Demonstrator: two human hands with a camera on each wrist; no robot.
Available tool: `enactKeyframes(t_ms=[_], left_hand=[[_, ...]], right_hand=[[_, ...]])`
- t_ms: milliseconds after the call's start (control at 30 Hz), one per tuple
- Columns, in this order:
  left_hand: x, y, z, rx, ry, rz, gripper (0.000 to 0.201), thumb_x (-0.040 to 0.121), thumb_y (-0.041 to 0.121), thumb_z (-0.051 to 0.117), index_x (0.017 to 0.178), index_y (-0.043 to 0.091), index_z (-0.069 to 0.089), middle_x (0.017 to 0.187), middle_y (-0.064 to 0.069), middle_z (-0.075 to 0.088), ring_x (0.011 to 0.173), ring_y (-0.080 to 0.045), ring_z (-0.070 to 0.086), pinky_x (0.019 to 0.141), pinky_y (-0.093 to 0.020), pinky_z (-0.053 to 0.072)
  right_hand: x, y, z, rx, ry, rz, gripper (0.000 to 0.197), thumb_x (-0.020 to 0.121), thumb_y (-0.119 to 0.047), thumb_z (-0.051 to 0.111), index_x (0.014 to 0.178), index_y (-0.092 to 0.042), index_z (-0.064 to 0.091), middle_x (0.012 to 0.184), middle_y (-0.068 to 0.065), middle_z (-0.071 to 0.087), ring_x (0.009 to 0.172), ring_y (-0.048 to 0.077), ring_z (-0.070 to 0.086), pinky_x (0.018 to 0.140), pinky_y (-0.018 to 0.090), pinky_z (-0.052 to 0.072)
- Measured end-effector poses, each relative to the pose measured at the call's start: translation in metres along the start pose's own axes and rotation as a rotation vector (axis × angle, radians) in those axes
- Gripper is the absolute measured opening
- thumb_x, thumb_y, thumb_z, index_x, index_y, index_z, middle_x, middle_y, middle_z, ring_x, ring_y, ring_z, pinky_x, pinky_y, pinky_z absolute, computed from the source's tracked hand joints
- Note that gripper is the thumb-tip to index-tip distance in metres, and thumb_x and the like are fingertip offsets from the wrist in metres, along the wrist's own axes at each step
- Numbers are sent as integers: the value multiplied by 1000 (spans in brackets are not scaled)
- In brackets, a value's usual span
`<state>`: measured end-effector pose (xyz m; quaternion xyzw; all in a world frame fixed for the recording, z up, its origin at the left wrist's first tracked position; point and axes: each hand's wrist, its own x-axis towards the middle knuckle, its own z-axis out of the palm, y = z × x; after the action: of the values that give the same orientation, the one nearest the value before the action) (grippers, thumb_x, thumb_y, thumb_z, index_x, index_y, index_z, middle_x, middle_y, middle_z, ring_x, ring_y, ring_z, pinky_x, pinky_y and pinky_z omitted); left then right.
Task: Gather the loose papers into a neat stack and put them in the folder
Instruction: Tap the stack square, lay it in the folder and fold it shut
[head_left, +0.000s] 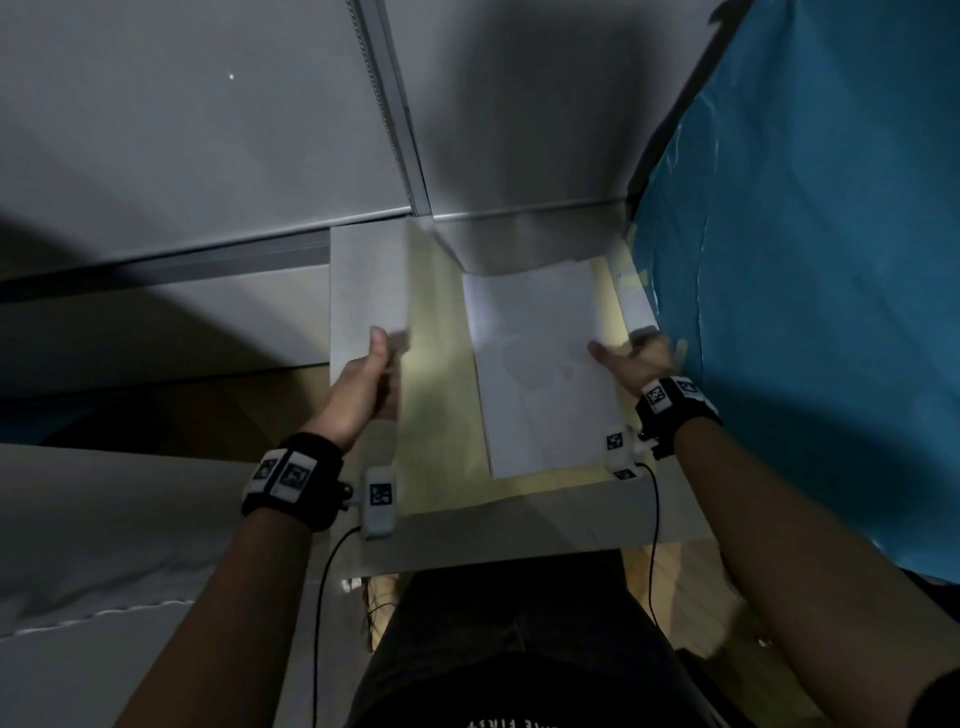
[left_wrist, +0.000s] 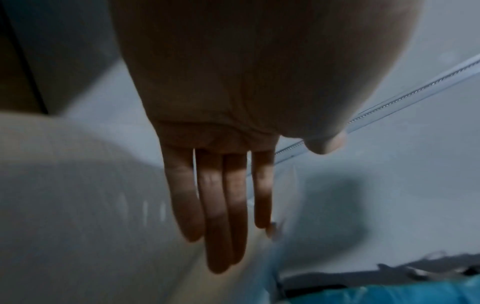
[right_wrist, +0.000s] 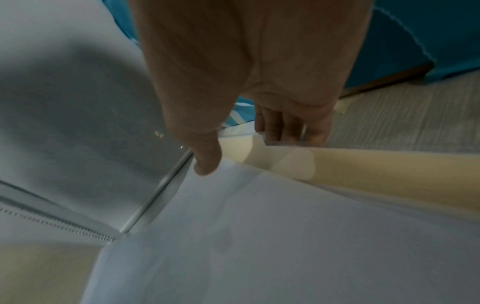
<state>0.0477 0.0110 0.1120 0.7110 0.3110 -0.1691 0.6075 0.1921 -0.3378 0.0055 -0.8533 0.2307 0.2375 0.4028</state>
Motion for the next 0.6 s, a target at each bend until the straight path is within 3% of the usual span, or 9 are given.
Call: enactKeyframes(t_ms=[67,133,200,267,333,400,433,500,600], left_hand=[[5,7,20,-56,-170,-25,95,82,93,23,123,25,74,85,10,79,76,-13,75,80,-36,56],[13,9,46,123,-273,37,82,98,80,14,137,34,70,118,6,81,101,-20,79,92,-38,57],[27,0,66,289,-285,118,56,112,59,28,145,33,65,135,5,73,114,-21,72,99,-38,54],[45,-18,77,484,-243,171,44,107,53,54,144,32,66,143,3,65,122,-21,65,107,-37,51],[62,-40,81,680,-152,178,59,89,59,75,142,35,66,147,-3,55,131,-24,59,113,-38,48],[74,-60,87,736,-18,186,67,76,44,91,138,34,69,144,-8,45,131,-29,53,115,-39,46],[74,-68,90,699,40,181,70,71,36,96,135,33,69,141,-7,41,128,-32,54,113,-41,48],[72,-76,96,588,135,138,82,62,24,101,135,26,63,140,-7,39,123,-34,56,108,-43,54],[67,-81,100,432,251,78,89,49,17,106,125,12,59,133,-9,53,117,-33,60,97,-45,60]], right_hand=[[9,5,3,150,9,-35,59,69,-66,82,99,-22,57,102,7,67,99,28,67,94,44,57],[23,14,7,205,-47,-27,65,61,-87,71,79,-27,58,86,5,67,81,26,67,92,54,60],[18,10,4,145,-130,14,84,59,-103,46,91,-28,67,100,6,73,89,29,70,91,56,60],[5,1,-2,43,-176,17,104,64,-105,24,127,-33,64,126,7,69,112,35,67,101,55,54],[-7,-3,-5,64,-195,-17,96,78,-95,25,141,-30,56,135,9,63,123,35,62,106,53,50],[-20,-4,-4,200,-265,-44,63,89,-73,55,130,-25,61,124,11,64,116,33,63,91,44,57],[-22,-1,-4,227,-312,-65,46,92,-51,70,127,-22,60,120,12,64,111,30,62,79,35,58],[-25,7,-2,129,-363,-144,63,88,-9,81,142,-21,51,123,7,63,109,27,63,70,25,54],[-25,21,8,-1,-297,-246,82,79,7,82,149,-16,46,125,10,67,111,30,68,85,36,59]])
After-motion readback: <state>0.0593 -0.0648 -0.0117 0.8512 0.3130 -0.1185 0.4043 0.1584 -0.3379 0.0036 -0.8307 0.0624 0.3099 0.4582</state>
